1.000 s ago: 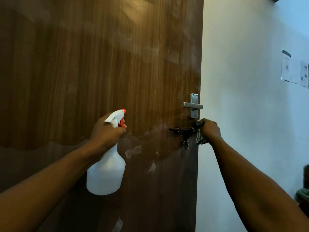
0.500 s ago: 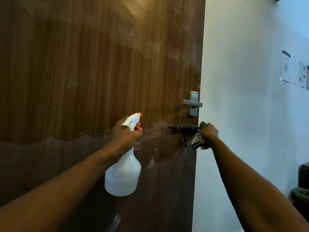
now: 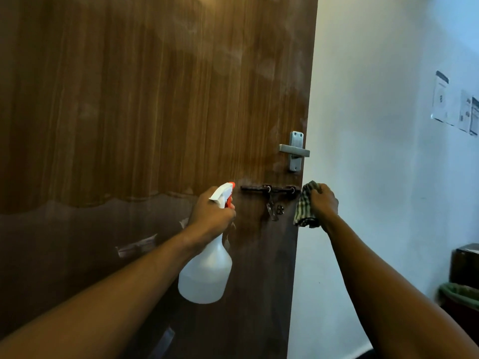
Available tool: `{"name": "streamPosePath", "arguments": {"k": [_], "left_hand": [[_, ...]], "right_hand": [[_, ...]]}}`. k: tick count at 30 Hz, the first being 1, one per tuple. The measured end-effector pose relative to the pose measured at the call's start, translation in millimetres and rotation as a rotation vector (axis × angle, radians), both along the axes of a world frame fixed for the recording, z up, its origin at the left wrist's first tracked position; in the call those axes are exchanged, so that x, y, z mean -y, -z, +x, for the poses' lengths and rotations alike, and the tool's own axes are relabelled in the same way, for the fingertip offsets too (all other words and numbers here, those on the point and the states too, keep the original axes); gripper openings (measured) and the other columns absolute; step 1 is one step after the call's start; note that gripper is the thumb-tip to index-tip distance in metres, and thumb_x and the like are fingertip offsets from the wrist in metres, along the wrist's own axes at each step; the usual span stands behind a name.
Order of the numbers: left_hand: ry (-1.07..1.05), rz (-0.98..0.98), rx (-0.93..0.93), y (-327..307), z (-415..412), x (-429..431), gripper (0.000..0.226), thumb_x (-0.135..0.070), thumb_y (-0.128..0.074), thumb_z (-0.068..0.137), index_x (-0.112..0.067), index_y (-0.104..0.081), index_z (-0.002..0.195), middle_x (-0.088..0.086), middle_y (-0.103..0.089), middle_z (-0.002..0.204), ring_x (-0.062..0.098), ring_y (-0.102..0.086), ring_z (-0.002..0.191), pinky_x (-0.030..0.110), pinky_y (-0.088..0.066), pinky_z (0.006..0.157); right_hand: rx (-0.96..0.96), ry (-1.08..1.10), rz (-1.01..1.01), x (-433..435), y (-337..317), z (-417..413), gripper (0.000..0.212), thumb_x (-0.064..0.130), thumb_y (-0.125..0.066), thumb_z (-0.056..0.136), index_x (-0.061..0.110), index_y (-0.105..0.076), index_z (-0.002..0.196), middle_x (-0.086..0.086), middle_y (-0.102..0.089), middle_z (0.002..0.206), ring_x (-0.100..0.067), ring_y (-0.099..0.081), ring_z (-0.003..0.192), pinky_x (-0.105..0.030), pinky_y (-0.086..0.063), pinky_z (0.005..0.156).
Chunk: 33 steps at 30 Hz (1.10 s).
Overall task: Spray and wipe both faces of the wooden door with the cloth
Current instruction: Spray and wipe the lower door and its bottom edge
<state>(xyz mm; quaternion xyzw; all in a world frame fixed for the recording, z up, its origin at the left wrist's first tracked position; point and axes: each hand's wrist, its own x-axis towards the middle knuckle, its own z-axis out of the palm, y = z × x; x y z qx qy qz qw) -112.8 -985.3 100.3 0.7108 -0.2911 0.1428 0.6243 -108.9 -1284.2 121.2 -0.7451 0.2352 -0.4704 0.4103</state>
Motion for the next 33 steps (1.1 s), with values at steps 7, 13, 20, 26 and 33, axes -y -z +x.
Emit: {"name": "streamPosePath", "arguments": {"k": [7, 13, 20, 26, 33], "left_hand": [[0.062, 0.053, -0.067, 14, -12, 53, 0.055, -0.001, -0.062, 0.085, -0.016, -0.043, 0.135, 0.003, -0.052, 0.121, 0.016, -0.051, 0.096, 0.013, -0.046, 0.065], [0.109, 0.118, -0.015, 17, -18, 91, 0.058, -0.001, -0.063, 0.084, -0.017, -0.042, 0.136, 0.006, -0.053, 0.126, 0.011, -0.05, 0.087, 0.012, -0.043, 0.064], [0.08, 0.175, 0.006, 19, -26, 101, 0.058, -0.004, -0.061, 0.086, -0.018, -0.04, 0.138, 0.005, -0.051, 0.131, 0.013, -0.047, 0.099, 0.016, -0.04, 0.071], [0.083, 0.178, -0.007, 18, -31, 97, 0.057, -0.004, -0.06, 0.087, -0.018, -0.039, 0.138, 0.005, -0.051, 0.129, 0.012, -0.048, 0.099, 0.016, -0.042, 0.072], [0.058, 0.174, -0.072, 24, -31, 88, 0.061, -0.004, -0.062, 0.084, -0.02, -0.039, 0.138, 0.005, -0.051, 0.132, 0.021, -0.052, 0.112, 0.027, -0.048, 0.087]], "right_hand": [[0.177, 0.107, -0.222, 8, -4, -2, 0.022, 0.011, -0.062, 0.094, 0.012, -0.072, 0.114, -0.01, -0.07, 0.106, -0.021, -0.062, 0.086, -0.028, -0.048, 0.075], [0.017, 0.069, -0.607, 16, -17, 11, 0.029, 0.009, -0.051, 0.098, 0.014, -0.068, 0.122, -0.009, -0.063, 0.117, -0.027, -0.06, 0.102, -0.029, -0.045, 0.083], [-0.235, -0.104, -0.161, 24, -13, 7, 0.031, 0.029, -0.046, 0.101, 0.005, -0.066, 0.105, -0.013, -0.067, 0.102, -0.023, -0.059, 0.085, -0.032, -0.048, 0.074], [-0.017, -0.158, 0.351, 18, -10, 18, 0.047, 0.045, -0.063, 0.093, 0.001, -0.059, 0.11, -0.015, -0.064, 0.107, -0.032, -0.065, 0.097, -0.04, -0.057, 0.083], [0.126, 0.052, 0.188, -35, 53, 31, 0.027, 0.026, -0.06, 0.097, 0.005, -0.066, 0.112, -0.014, -0.068, 0.108, -0.026, -0.062, 0.089, -0.034, -0.05, 0.083]]}}
